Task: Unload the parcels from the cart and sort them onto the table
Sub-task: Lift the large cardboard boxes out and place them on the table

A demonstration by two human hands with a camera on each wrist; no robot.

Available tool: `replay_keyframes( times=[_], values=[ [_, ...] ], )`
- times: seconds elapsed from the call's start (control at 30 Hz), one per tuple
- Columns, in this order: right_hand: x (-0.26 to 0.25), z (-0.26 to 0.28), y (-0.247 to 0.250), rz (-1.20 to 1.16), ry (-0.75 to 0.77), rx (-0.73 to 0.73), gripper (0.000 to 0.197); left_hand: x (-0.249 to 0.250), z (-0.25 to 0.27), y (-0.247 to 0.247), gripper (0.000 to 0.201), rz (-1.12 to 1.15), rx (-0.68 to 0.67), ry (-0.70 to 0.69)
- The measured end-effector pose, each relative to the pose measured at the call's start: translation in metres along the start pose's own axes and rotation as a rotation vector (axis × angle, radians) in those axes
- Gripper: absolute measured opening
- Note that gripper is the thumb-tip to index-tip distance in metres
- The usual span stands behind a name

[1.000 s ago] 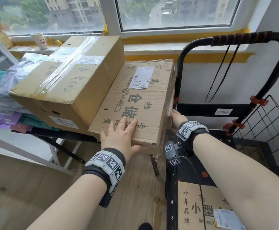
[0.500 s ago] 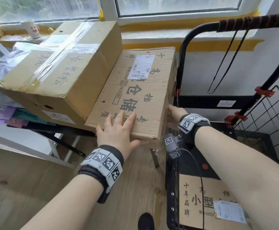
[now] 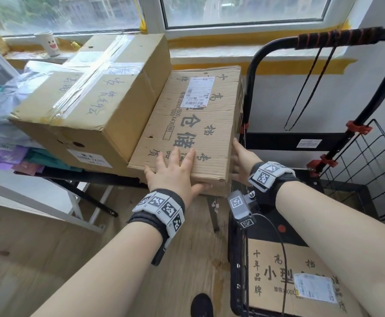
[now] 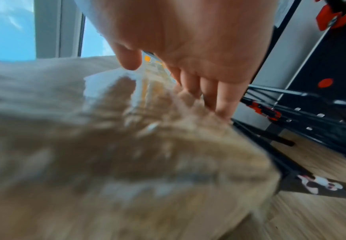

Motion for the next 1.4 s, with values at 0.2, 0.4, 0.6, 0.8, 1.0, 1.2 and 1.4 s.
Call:
replay_keyframes(
  times=[0.2,0.4,0.6,0.8,1.0,1.2,1.4],
  values=[
    [-0.007,0.017,-0.018,0.039,0.15,0.002,0.083,-0.003,-0.002,0.002,0.091,-0.004,0.013,-0.013],
    [-0.018,0.018,-0.008,0.278,0.227,0.009,0.118,0.003,-0.003,0.003,0.082,0.021,-0.016,-0.038],
    [-0.028,0.048,-0.011,0.344,0.285,0.051,0.074,0.003,0.002,0.011,0.087,0.049,-0.001,-0.048],
    [-0.029,0.063,0.002,0.358,0.266,0.092,0.069,0.015,0.009,0.03,0.091,0.084,0.065,-0.13],
    [-0.031,0.084,0.021,0.619,0.378,0.227,0.063,0.033,0.011,0.044,0.08,0.169,0.189,-0.256],
    [-0.022,0.101,0.058,0.873,0.323,0.337,0.047,0.078,0.023,0.055,0.063,0.295,0.278,-0.504],
    [0.009,0.118,0.135,0.801,0.151,0.484,0.035,0.142,0.038,0.041,0.053,0.359,0.127,-0.653]
  ],
)
Point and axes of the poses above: each hand's wrist, its own z-axis away from the middle knuckle, its own y-axis out of the back of the hand, x = y × z, the point moved 4 cm from there along -z, towards the middle knuckle, and after that the axes turned 3 degrees about x, right-handed, at the moved point
